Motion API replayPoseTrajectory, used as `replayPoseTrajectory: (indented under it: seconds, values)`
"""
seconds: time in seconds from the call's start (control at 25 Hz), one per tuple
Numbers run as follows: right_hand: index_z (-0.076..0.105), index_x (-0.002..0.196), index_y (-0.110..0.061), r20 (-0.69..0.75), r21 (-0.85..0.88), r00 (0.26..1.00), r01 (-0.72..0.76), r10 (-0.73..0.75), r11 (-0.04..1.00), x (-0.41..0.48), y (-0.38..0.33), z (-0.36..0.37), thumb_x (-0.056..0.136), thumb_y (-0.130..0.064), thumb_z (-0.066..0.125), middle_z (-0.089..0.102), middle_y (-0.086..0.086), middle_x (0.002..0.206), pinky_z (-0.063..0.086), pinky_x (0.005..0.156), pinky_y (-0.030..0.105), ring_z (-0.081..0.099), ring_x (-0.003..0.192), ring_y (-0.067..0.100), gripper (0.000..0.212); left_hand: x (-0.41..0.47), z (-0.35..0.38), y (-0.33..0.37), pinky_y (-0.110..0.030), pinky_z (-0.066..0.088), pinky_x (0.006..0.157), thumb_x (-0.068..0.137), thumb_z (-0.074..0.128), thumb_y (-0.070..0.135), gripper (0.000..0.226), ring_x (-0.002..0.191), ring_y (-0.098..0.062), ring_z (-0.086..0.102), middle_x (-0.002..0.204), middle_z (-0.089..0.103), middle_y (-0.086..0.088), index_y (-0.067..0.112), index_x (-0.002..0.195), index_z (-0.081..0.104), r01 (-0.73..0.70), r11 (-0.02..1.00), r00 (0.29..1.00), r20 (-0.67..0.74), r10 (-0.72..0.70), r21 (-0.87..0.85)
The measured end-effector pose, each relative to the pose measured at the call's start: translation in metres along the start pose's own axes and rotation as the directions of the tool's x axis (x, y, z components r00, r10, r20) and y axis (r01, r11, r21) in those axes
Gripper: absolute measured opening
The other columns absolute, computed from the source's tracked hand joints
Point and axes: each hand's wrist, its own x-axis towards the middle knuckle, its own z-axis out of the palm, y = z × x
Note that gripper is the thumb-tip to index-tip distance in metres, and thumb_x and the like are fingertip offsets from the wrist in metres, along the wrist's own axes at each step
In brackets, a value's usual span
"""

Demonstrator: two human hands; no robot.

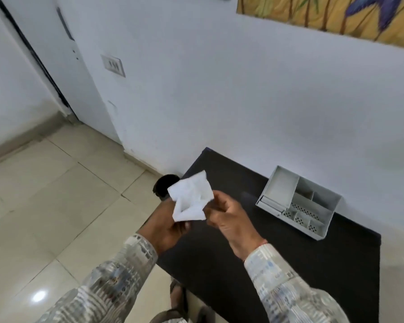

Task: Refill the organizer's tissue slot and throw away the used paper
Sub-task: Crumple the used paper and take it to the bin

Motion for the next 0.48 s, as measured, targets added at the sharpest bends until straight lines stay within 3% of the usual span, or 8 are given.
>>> replayPoseTrajectory:
  seconds: [0.08,0.16,0.28,0.4,0.48]
  values:
    - [0.078,0.114,-0.027,-0.031,0.063,0.996,0.081,-0.079,0.995,-0.009,-0.004,0.014,0.088,-0.019,0.082,0.081,-0.001,0.115,0.06,0.098,0.038,0.075,0.113,0.02,0.027,-0.02,0.008,-0.011,-0.026,0.051,0.046,0.107,0.052,0.008,0.019,0.056,-0.014,0.065,0.067,0.07,-0.005,0.007,0.103,0.071,-0.009,0.974,1.0,-0.018,0.014,0.225]
    - [0.082,0.099,-0.025,-0.138,0.037,0.984,0.119,-0.113,0.992,-0.013,-0.014,0.023,0.09,-0.015,0.078,0.084,-0.001,0.103,0.062,0.092,0.033,0.078,0.104,0.02,0.014,-0.034,0.012,-0.014,-0.032,0.055,0.054,0.102,0.062,0.011,0.019,0.071,-0.02,0.071,0.084,0.078,-0.007,0.01,0.117,0.073,-0.075,0.944,0.996,-0.018,0.086,0.322]
    - [0.083,0.096,-0.021,-0.206,-0.04,0.967,0.147,-0.152,0.988,-0.01,-0.027,0.029,0.089,-0.019,0.08,0.084,0.001,0.096,0.064,0.088,0.034,0.079,0.097,0.02,0.008,-0.051,0.01,0.002,-0.033,0.061,0.071,0.087,0.081,0.013,0.041,0.095,-0.025,0.077,0.112,0.081,-0.012,0.019,0.127,0.073,-0.287,0.908,0.957,0.056,0.284,0.305]
    - [0.083,0.093,-0.02,-0.274,-0.101,0.939,0.188,-0.209,0.977,-0.001,-0.04,0.043,0.087,-0.017,0.08,0.083,0.003,0.092,0.066,0.084,0.043,0.08,0.092,0.025,0.008,-0.063,0.008,0.027,-0.044,0.065,0.084,0.089,0.081,0.013,0.036,0.102,-0.031,0.079,0.113,0.082,-0.012,0.019,0.123,0.073,-0.356,0.901,0.934,0.073,0.349,0.247]
    - [0.082,0.095,-0.023,-0.305,-0.209,0.913,0.214,-0.271,0.954,0.008,-0.049,0.06,0.087,-0.015,0.075,0.082,-0.001,0.093,0.067,0.084,0.043,0.079,0.09,0.017,0.013,-0.062,0.001,0.043,-0.046,0.066,0.084,0.092,0.079,0.012,0.028,0.099,-0.032,0.081,0.108,0.083,-0.011,0.019,0.119,0.075,-0.387,0.881,0.919,0.03,0.394,0.272]
